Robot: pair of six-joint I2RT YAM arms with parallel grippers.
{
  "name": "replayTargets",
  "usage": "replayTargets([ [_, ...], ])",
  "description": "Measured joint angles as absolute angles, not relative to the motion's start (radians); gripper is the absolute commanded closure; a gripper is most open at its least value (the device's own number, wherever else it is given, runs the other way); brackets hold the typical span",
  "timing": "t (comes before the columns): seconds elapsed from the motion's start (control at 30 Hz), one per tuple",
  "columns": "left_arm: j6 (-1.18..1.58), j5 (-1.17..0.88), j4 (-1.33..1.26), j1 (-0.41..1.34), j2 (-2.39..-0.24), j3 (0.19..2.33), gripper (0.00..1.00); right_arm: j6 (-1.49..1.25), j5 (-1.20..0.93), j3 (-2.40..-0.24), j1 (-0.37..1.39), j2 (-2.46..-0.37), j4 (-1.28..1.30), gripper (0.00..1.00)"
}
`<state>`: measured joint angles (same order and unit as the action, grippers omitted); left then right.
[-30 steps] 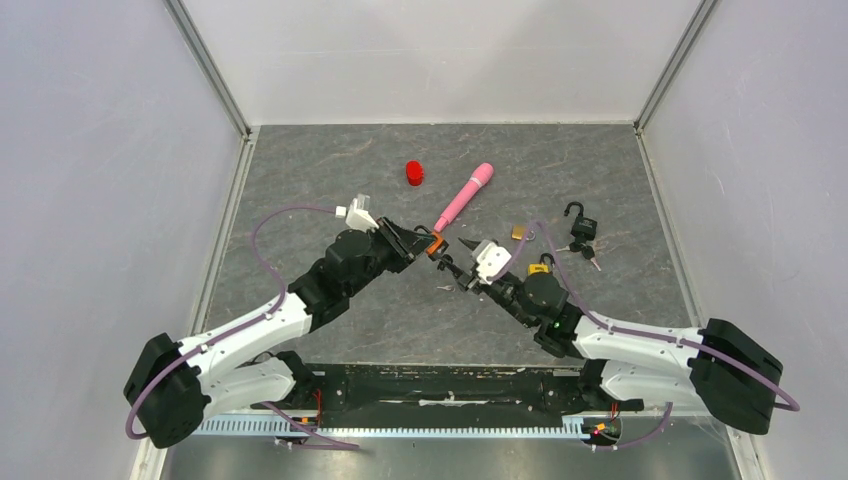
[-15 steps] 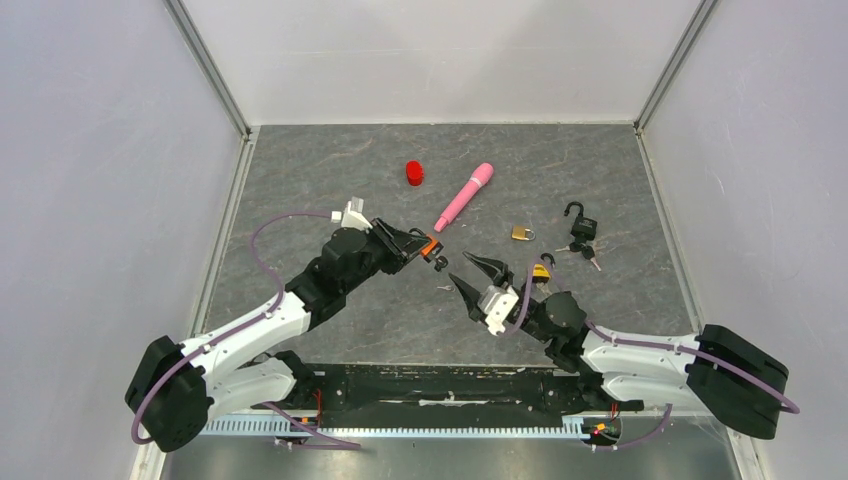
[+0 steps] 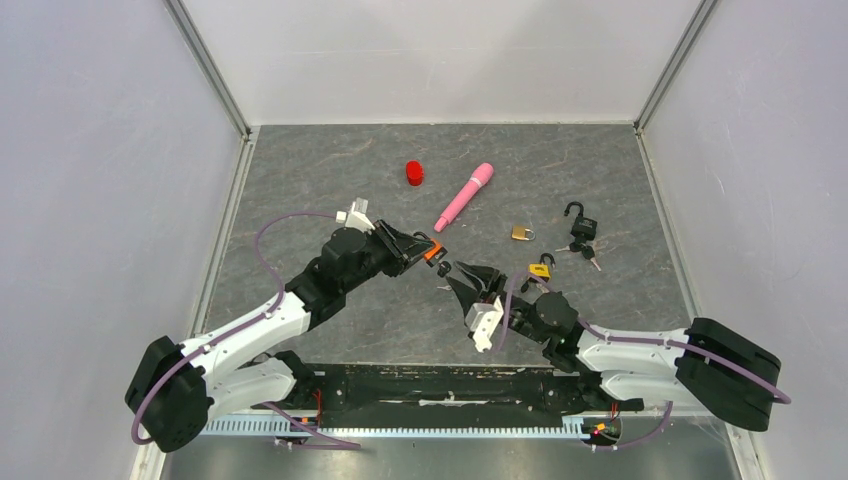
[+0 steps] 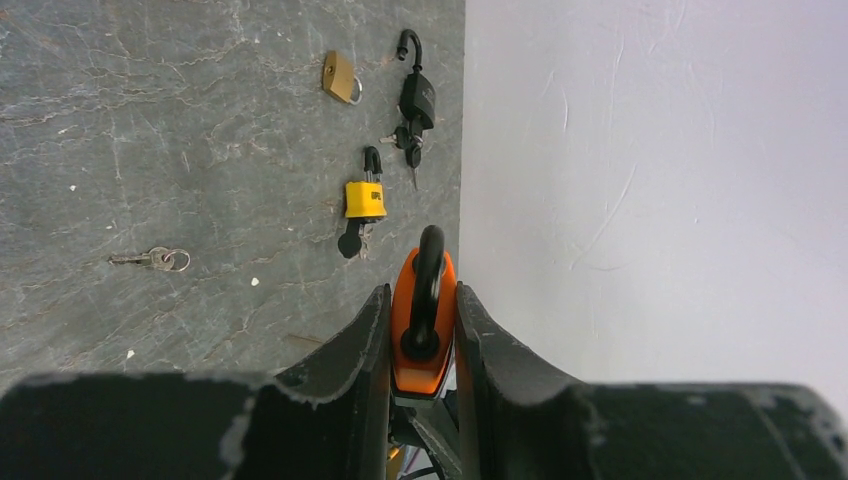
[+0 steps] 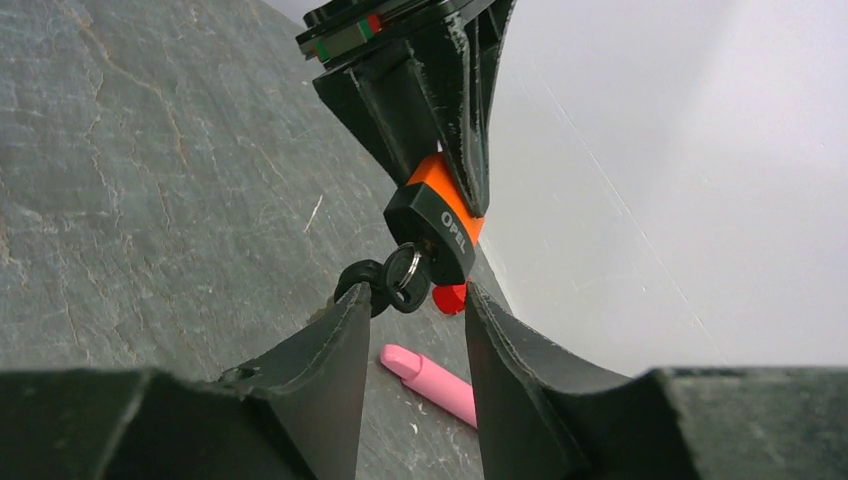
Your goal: Unlock with the key
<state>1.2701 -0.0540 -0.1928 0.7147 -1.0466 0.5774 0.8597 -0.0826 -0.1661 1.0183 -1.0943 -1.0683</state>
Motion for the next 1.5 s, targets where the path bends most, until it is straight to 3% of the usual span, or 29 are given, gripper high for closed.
replayTargets([
  [0.13, 1.271, -0.063, -0.193, 0.715, -1.047, 0.577, 0.98, 0.896, -0.079, -0.167, 1.027, -1.100, -1.049, 0.62],
  [0.37, 1.273, -0.087, -0.192, 0.715, -1.047, 0.577, 0.98, 0.961, -0.051, -0.189, 1.042, -1.157, -1.036, 0.80],
  [0.77, 1.294, -0.089, -0.207, 0.709, -1.048, 0.578, 0.98, 1.030, 0.030, -0.193, 1.070, -1.223, -1.137, 0.82],
  [0.87, 1.304, -0.089, -0.226, 0.708, -1.050, 0.578, 0.98, 1.029, 0.051, -0.194, 1.074, -1.248, -1.188, 0.88],
  [1.03, 1.329, -0.081, -0.308, 0.706, -1.052, 0.559, 0.98, 0.948, 0.102, -0.194, 1.077, -1.295, -1.317, 1.00],
  [1.23, 1.367, -0.086, -0.455, 0.704, -1.053, 0.505, 0.98, 0.732, 0.135, -0.191, 1.078, -1.311, -1.428, 1.00],
  [1.33, 1.369, -0.095, -0.533, 0.704, -1.054, 0.477, 0.98, 0.627, 0.140, -0.187, 1.077, -1.311, -1.460, 0.89],
  [1.5, 1.368, -0.115, -0.601, 0.705, -1.054, 0.443, 0.98, 0.489, 0.139, -0.173, 1.076, -1.287, -1.472, 0.48],
])
